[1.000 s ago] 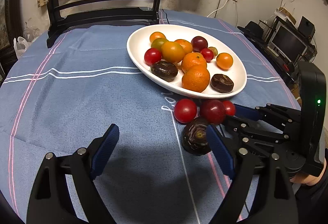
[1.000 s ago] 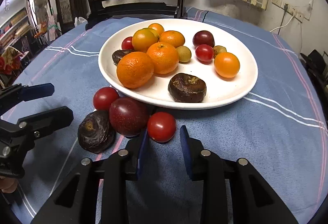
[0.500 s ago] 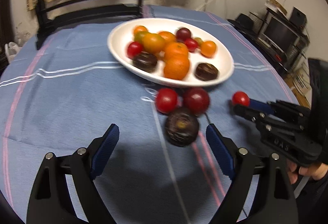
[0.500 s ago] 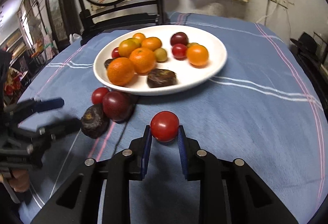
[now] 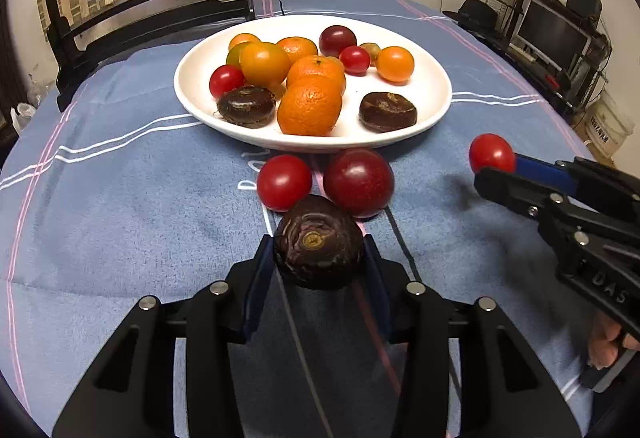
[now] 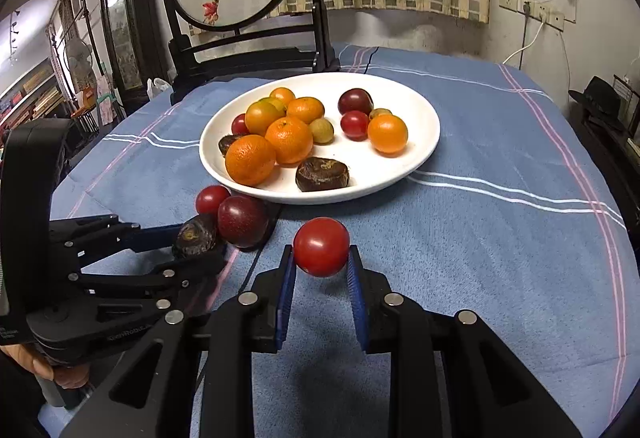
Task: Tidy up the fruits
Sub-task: 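Grasp dark brown fruit with left tool, then place both fruits on the plate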
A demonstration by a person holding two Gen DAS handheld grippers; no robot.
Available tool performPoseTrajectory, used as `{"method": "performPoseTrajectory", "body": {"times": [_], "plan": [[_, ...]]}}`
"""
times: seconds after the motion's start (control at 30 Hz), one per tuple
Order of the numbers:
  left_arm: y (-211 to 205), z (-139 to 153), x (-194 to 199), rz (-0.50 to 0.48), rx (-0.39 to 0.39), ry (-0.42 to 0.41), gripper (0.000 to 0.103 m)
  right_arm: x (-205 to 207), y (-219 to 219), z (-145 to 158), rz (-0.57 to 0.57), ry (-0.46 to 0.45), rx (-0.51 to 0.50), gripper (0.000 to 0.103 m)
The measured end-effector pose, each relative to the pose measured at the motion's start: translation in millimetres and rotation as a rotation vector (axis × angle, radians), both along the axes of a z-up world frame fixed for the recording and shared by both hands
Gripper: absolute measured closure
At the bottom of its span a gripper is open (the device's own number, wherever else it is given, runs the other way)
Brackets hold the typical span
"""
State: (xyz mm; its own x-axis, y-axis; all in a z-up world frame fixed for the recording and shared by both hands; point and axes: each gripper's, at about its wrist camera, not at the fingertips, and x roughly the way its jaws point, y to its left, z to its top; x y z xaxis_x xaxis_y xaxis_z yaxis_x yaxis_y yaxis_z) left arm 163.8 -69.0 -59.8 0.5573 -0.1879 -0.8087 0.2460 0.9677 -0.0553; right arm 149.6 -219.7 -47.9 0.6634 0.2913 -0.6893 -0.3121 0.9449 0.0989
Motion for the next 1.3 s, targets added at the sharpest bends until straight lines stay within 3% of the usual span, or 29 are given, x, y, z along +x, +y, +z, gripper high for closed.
{"method": "performPoseTrajectory", "body": {"times": [0.23, 0.47, 0.67, 0.9, 0.93, 1.03, 1.17, 1.3], "plan": [[8, 43, -2, -0.013, -0.032, -0.073, 0.06, -3, -9, 25, -0.066, -0.067, 0.059, 0.077], [15, 79, 40, 0.029, -0.041, -0.132, 0.06, 23, -2, 46, -0.089, -0.096, 0.025, 0.076], [20, 73, 84, 0.093, -0.063, -0.096, 0.06, 67, 11, 35, -0.104, -0.064, -0.018, 0.075], [13, 56, 107, 0.112, -0.048, -0.063, 0.059, 99, 24, 15, -0.122, -0.019, -0.047, 0.074], [14, 54, 109, 0.12, -0.051, -0.061, 0.053, 101, 23, 14, -0.13, -0.016, -0.043, 0.063], [16, 55, 104, 0.135, -0.048, -0.068, 0.05, 95, 18, 13, -0.173, -0.036, -0.026, 0.059], [26, 64, 85, 0.158, -0.058, -0.105, 0.037, 78, 13, 10, -0.148, -0.022, -0.023, 0.059], [37, 63, 63, 0.189, -0.064, -0.096, 0.036, 53, 12, 10, -0.108, -0.015, -0.043, 0.055]]}}
